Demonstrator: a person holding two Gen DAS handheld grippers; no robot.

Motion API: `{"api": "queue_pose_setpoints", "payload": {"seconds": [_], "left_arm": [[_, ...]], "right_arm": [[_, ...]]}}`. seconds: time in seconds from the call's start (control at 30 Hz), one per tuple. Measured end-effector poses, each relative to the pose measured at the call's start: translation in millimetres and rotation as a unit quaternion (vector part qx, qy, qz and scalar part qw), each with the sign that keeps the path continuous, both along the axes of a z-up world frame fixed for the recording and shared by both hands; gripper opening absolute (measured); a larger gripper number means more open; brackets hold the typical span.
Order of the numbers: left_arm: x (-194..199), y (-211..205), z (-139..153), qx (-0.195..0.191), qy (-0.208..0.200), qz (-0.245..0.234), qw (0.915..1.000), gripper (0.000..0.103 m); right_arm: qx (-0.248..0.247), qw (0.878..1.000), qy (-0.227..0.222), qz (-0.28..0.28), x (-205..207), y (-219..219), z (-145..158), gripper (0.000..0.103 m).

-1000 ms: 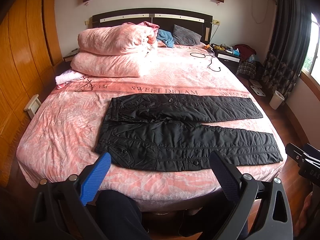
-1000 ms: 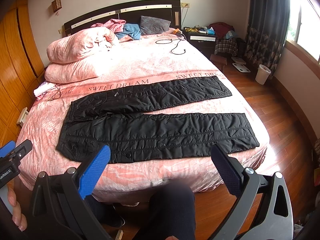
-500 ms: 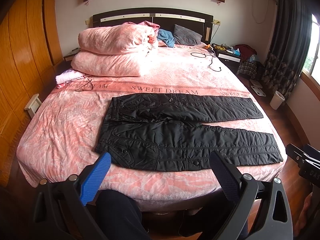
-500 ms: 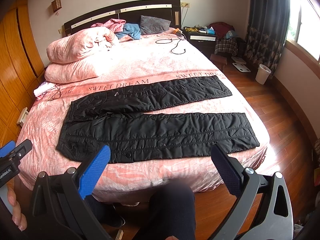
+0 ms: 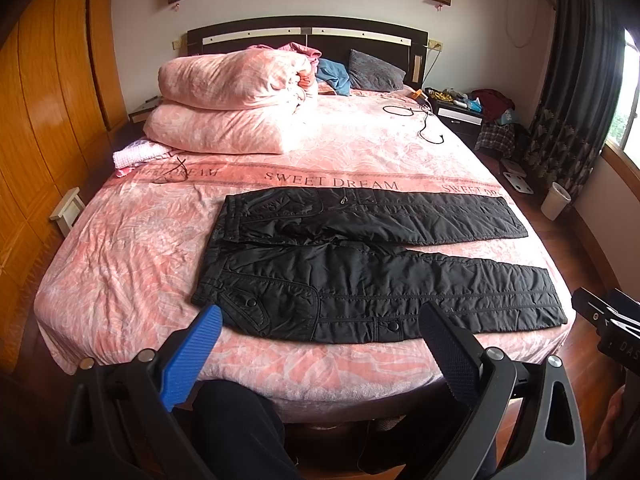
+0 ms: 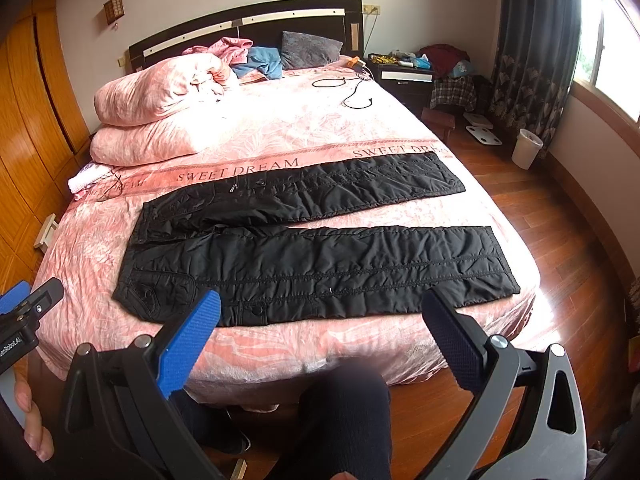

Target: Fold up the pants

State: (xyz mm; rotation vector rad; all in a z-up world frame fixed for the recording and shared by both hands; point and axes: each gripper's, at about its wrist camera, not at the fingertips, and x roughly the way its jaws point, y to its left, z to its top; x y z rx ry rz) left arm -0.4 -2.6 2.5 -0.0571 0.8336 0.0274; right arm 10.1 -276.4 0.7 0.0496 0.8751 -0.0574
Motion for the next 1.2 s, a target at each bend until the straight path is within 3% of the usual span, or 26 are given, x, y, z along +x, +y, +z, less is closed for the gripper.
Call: {"api": "queue_pose_setpoints", "payload": {"seconds": [0.9,1.07,1.2], "left_arm": [[0.1,0.3,-1.8,0.0,0.0,0.0,1.0,0.099],[2.7,17.4,-4.2,-0.013,0.002,0.002,0.9999,0.099],[13.5,19.1,-18.4,-0.009,0.019,-0.024,0.9995,0.099]], "right_arm": [[0.0,1.0,0.003,0.002,1.4,1.2,-2.1,0.1],[0.0,1.0,0.003,0.002,1.5,0.8,-2.5,0.1],[0.0,1.0,-0.003,0.003,2.3,0.2,-4.1,0.1]]}}
